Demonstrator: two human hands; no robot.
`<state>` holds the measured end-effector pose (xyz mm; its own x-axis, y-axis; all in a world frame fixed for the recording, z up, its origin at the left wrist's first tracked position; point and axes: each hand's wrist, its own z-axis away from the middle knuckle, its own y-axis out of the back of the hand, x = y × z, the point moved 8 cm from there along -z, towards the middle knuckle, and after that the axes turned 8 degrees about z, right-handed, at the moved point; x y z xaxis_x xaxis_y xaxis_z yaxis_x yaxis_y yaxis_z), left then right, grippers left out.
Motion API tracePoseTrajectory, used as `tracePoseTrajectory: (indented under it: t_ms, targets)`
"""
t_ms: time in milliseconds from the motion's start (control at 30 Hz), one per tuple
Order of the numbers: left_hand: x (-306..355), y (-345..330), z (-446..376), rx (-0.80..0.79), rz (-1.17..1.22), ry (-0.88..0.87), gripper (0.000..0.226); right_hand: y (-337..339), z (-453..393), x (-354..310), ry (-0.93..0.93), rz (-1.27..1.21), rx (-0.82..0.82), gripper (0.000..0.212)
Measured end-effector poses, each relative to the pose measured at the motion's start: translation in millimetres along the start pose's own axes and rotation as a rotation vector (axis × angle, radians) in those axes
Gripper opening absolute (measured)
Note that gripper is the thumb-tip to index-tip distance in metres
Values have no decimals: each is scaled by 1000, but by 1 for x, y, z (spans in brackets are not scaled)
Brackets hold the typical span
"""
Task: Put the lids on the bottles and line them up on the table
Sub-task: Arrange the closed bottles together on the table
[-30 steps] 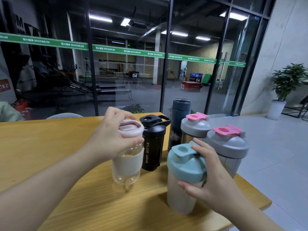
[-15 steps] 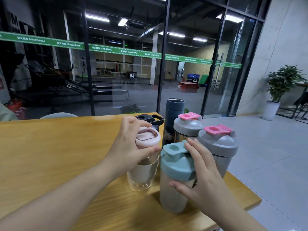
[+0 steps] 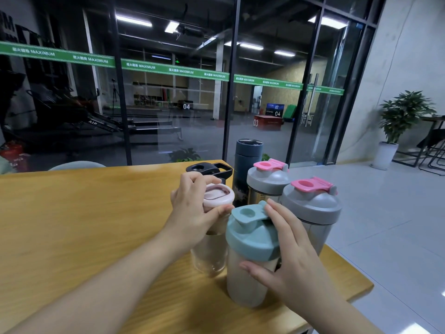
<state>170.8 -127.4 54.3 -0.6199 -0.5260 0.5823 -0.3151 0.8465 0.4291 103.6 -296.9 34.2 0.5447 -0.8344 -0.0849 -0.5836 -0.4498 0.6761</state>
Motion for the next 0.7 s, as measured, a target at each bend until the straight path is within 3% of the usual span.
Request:
tracePoseTrajectory:
  t_ms: [233,367,700]
  targets:
    - [0,-3,-2,2,19,-34,59,-2,6,1,25,11,51,88]
    - [-1,-2,-4,-2,-51,-83,69,-2,10,0,33,0,90,83]
    - [7,4,12,49,-215,-212,33,4,11,1,43,-13,145,77]
